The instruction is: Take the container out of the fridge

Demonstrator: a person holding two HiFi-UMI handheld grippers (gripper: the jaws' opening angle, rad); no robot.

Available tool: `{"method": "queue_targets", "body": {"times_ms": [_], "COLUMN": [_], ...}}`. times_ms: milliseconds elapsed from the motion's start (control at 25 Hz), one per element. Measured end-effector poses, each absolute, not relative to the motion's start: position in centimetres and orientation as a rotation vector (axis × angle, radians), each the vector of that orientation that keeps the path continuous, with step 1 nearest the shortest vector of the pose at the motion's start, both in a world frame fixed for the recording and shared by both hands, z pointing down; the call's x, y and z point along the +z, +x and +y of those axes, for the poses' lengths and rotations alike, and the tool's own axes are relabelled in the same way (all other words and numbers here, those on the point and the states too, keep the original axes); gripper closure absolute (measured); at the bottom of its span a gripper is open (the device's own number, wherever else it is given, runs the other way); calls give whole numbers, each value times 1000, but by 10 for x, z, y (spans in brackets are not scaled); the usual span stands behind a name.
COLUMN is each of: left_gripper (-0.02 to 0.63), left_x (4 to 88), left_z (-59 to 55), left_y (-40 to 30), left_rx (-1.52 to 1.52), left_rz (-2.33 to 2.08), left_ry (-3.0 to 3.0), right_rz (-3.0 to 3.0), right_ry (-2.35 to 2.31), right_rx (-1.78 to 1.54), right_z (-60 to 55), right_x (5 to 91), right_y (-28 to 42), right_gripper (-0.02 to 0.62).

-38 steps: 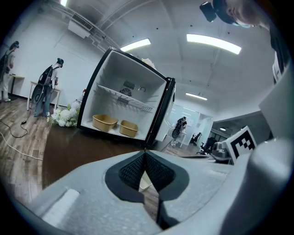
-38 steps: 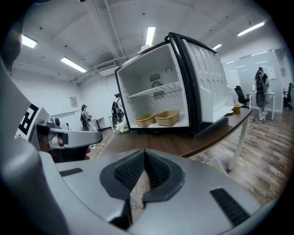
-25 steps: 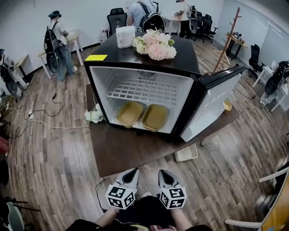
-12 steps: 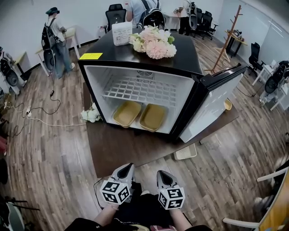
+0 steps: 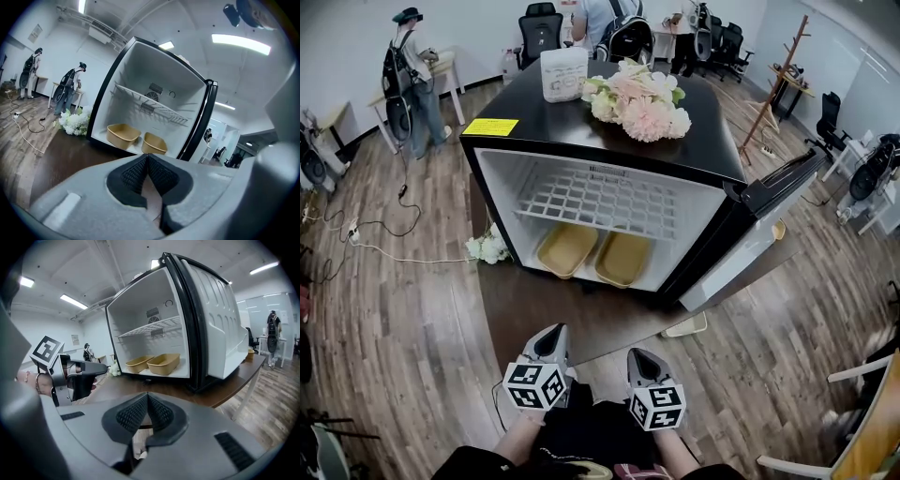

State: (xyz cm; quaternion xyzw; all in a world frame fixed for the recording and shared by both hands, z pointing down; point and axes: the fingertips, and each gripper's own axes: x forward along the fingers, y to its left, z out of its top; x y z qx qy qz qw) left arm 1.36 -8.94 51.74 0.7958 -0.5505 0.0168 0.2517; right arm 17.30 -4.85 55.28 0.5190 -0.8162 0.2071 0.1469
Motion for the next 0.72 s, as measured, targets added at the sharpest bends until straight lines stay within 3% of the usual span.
{"method": "queue_targets", "body": {"times_ms": [720], "left_gripper": [597], "left_x": [525], "left_z": [-174], "left_y": [-46], "left_rx": [121], "left_rz": [-1646], "left_ry": [2041], "right_rz": [-2253], "right_ry": [1498], "right_rx": [540], "right_z": [-105], "right_x": [566], "right_y": [129], "right_gripper": [588]}}
